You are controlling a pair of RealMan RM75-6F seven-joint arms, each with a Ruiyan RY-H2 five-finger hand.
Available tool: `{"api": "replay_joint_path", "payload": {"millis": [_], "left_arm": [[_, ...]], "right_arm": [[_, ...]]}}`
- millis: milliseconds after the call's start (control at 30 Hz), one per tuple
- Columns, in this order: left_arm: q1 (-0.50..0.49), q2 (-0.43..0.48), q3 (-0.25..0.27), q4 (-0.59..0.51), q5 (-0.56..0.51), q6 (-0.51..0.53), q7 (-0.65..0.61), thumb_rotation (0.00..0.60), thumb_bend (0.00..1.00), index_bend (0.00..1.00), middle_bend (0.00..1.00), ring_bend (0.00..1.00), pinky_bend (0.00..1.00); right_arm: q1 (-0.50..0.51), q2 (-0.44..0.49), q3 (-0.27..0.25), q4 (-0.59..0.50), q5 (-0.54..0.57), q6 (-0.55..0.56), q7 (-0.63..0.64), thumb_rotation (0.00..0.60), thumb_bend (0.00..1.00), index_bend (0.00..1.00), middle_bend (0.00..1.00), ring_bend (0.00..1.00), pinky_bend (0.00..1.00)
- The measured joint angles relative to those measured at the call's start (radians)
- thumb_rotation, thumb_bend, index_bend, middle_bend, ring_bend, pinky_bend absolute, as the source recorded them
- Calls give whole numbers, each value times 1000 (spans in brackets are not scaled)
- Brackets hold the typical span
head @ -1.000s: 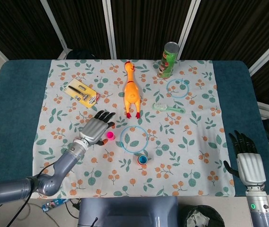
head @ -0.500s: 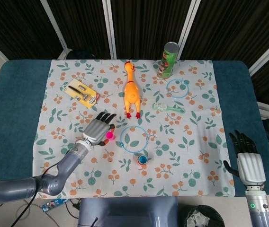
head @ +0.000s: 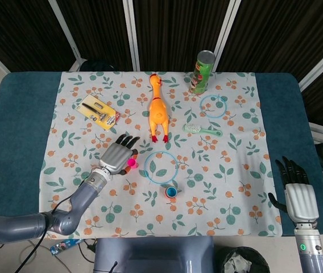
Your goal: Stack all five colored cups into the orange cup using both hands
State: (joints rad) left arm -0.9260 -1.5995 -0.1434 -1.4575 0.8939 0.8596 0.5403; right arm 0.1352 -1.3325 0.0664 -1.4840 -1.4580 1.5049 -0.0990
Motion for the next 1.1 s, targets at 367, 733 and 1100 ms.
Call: {"api": "replay_joint_path", "payload": {"millis": [367, 733, 1100], "left_arm": [[2, 29, -24, -68, 33, 13, -58, 600, 372, 493, 29, 0, 0], [-30, 113, -61, -302, 69, 30, -35, 600, 372, 493, 31, 0, 0], [-123, 91, -64, -389, -38, 19, 58, 600, 372, 494, 30, 0, 0]], "right_arm": [[-4, -4, 10, 3, 2, -3, -4, 600, 333, 76, 0, 0, 120], [-8, -8, 15, 3, -1, -4, -11, 600, 333, 76, 0, 0, 121], [-15, -7, 21, 4, 0, 2, -14, 600, 333, 76, 0, 0, 120]]}}
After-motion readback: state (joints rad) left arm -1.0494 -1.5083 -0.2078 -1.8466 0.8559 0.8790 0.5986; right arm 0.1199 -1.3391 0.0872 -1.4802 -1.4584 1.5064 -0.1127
